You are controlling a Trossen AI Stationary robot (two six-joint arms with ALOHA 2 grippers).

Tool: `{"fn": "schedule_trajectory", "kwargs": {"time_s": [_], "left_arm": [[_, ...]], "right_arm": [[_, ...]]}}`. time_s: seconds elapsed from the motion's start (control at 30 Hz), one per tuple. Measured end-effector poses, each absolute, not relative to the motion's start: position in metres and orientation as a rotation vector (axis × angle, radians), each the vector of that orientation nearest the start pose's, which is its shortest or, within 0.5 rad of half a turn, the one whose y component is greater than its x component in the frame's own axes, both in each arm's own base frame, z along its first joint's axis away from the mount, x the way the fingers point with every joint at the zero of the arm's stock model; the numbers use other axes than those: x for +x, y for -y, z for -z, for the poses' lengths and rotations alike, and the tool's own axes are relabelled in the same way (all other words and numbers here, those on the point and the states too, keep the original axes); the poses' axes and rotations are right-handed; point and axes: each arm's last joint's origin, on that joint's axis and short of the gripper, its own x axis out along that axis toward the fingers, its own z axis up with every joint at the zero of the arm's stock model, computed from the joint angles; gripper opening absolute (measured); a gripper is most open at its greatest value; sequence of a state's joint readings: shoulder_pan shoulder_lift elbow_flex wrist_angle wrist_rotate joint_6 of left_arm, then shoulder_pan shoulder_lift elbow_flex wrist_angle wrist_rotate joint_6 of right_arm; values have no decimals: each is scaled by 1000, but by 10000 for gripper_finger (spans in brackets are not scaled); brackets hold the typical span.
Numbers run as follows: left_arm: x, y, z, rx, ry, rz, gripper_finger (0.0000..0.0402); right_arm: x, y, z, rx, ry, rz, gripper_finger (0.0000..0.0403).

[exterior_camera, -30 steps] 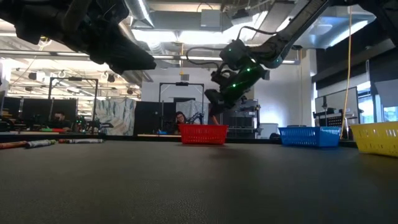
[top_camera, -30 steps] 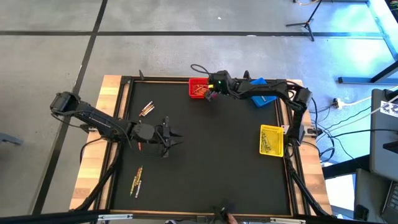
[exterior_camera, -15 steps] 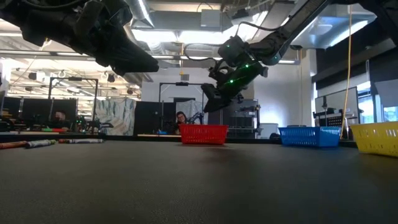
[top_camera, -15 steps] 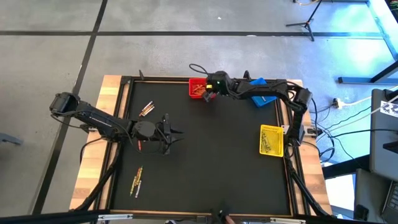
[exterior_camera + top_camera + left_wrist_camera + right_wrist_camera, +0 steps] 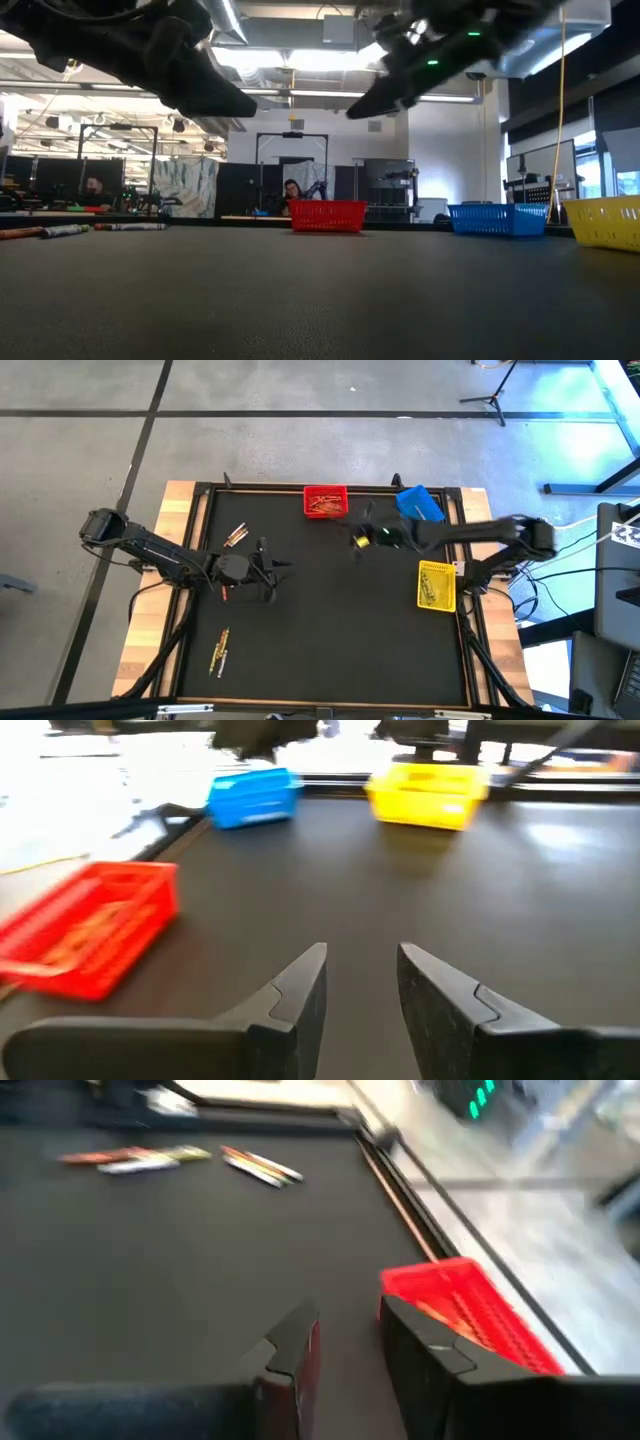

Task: Sort crayons
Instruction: Put the black crayon into the blue bin

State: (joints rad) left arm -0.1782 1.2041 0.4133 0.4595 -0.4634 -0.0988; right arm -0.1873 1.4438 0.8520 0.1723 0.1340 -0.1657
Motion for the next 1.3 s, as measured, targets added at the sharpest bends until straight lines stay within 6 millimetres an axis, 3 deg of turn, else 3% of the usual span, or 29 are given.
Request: {"fn": "schedule_trajectory", "kwargs": {"time_s": [0.1, 0.23, 0.37, 0.57, 0.8, 1.03, 1.3], "left_arm": [[227, 20, -188, 16, -293, -434, 115], [226, -2, -185, -17, -312, -585, 115], [225, -41, -186, -26, -452, -718, 115], [220, -87, -210, -109, -671, -758, 117], [192, -124, -226, -260, -911, -954, 143], [168, -153, -202, -477, -1095, -945, 141], [157, -180, -171, -519, -1259, -969, 141]], "right_arm": [[283, 40, -228, -184, -347, 203, 106], [265, 27, -223, -212, -249, 143, 106], [262, 18, -229, -216, -209, 80, 106], [262, 1, -237, -273, -145, -9, 106], [244, -22, -257, -279, -93, -98, 106], [237, -34, -256, -284, -134, -124, 106], [237, -30, -255, -294, -164, -27, 106]]}}
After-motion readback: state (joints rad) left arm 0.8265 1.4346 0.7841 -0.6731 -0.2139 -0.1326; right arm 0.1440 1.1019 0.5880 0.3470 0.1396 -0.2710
